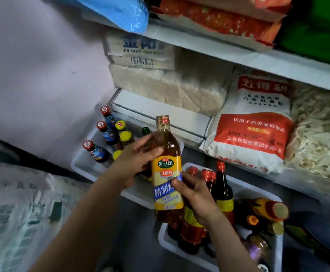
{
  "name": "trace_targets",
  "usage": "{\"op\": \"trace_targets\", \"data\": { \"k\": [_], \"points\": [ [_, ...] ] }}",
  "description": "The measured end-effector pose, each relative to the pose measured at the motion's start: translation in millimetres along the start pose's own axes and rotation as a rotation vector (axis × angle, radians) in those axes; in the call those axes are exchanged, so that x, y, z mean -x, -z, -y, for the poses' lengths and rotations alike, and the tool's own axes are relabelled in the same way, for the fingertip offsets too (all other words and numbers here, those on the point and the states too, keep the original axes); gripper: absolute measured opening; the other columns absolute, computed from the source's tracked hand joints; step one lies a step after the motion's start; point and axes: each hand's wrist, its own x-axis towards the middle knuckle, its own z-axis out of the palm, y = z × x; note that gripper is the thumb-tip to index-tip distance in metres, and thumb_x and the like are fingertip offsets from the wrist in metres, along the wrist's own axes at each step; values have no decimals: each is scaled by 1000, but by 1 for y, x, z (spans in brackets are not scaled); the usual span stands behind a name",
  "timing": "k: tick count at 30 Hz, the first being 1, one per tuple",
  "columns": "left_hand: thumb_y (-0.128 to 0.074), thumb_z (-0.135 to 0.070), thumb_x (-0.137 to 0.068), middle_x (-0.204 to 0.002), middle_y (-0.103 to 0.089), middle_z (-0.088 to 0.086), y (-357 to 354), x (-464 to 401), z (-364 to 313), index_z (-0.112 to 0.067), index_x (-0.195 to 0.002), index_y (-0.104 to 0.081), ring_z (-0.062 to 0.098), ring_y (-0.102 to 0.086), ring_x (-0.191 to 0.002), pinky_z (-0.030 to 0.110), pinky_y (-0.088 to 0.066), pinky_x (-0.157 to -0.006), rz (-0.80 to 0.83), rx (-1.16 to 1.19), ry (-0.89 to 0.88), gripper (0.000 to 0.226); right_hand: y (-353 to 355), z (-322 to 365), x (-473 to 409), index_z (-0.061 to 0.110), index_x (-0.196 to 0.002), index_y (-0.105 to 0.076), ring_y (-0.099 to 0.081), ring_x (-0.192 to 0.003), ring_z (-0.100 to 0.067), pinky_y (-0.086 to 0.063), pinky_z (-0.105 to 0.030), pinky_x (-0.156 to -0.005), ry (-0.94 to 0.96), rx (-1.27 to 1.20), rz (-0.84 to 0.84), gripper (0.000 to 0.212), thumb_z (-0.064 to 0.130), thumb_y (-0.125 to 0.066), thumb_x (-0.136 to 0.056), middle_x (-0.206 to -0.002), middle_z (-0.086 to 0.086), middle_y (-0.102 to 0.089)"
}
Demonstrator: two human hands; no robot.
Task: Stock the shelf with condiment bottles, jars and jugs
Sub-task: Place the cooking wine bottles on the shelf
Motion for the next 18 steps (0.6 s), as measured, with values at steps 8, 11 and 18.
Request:
{"op": "trace_targets", "data": {
  "k": [8,11,18],
  "points": [
    [-73,-26,-81,-97,-75,0,-32,83,-97,-19,-112,-63,16,-73,-85,22,-56,-62,-164,53,112,33,-35,107,108,16,-121,-64,-70,-106,-27,-56,-44,-90,-111,55,-12,55,38,-82,-74,-116,-7,-73],
    [-73,-32,-82,-100,-75,2,-48,118,-160,-22,-113,-65,17,-73,-87,30,-59,-66,-195,24,110,34,-49,169,151,13,-123,-61,-70,-107,-28,-55,-48,-94,-103,102,22,57,32,-82,-74,-117,-7,-72],
    [-73,-35,-80,-109,-74,1,-101,217,-375,-38,-122,-61,20,-71,-101,42,-57,-86,-46,-4,-20,44,-93,348,262,6,-122,-59,-69,-107,-34,-57,-47,-88,106,147,34,53,23,-83,-77,-114,-13,-72]
  ]
}}
